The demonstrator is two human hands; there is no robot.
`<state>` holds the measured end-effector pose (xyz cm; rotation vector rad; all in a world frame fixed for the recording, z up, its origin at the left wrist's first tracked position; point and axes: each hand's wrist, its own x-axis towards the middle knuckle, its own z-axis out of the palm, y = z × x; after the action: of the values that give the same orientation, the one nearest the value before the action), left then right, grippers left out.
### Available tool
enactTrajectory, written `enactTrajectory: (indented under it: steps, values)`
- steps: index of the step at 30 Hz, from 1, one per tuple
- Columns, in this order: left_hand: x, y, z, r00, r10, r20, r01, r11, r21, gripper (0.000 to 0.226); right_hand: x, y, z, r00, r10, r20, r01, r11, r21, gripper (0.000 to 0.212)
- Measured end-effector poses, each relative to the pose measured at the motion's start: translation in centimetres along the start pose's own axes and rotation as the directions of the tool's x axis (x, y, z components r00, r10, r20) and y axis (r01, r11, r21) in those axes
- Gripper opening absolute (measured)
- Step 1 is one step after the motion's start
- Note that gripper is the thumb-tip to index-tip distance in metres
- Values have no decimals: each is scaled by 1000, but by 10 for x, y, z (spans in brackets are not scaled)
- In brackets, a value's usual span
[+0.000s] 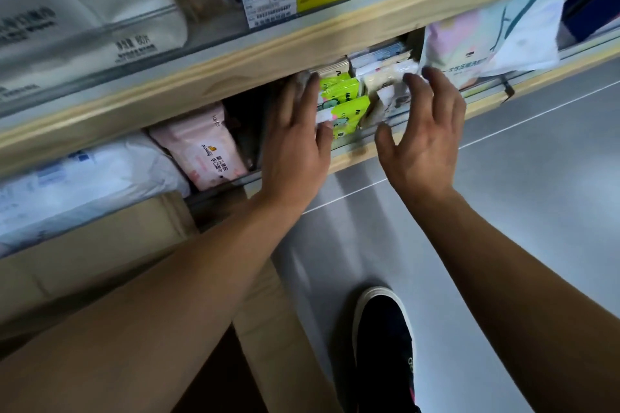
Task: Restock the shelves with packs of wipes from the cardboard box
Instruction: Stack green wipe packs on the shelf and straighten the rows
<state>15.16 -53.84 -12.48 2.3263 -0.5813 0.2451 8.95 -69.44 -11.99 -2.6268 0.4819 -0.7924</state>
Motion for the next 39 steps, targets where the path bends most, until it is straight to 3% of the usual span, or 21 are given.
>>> enactTrajectory:
  steps: [2,5,8,12,21,26,31,39]
  values:
    - [2,0,5,996,85,-6,-84,994,63,43,-6,9,0,995,32,92,-36,998,45,65]
    - [11,-1,11,995,98,-31,-93,987,133,38,-5,8,5,974,16,227,-50,988,143,76]
    - [17,-5,9,994,91,-65,-80,985,152,38,4,5,10,963,-34,268,-6,989,148,79]
    - [26,-7,11,995,79,-65,-66,981,184,37,7,11,13,946,18,325,-52,994,96,85]
    - [28,-9,13,997,59,-40,-51,985,166,42,6,6,5,963,6,271,-54,984,171,79]
    - [12,-14,-3,989,-140,-47,140,990,-16,61,4,-3,6,992,-81,100,74,995,71,56]
    - [15,-26,-4,998,-57,33,57,998,17,58,11,-10,24,958,-275,79,281,956,-79,54]
    - [31,-33,10,998,-61,-11,61,998,18,56,22,-13,56,968,-244,53,250,950,-189,46]
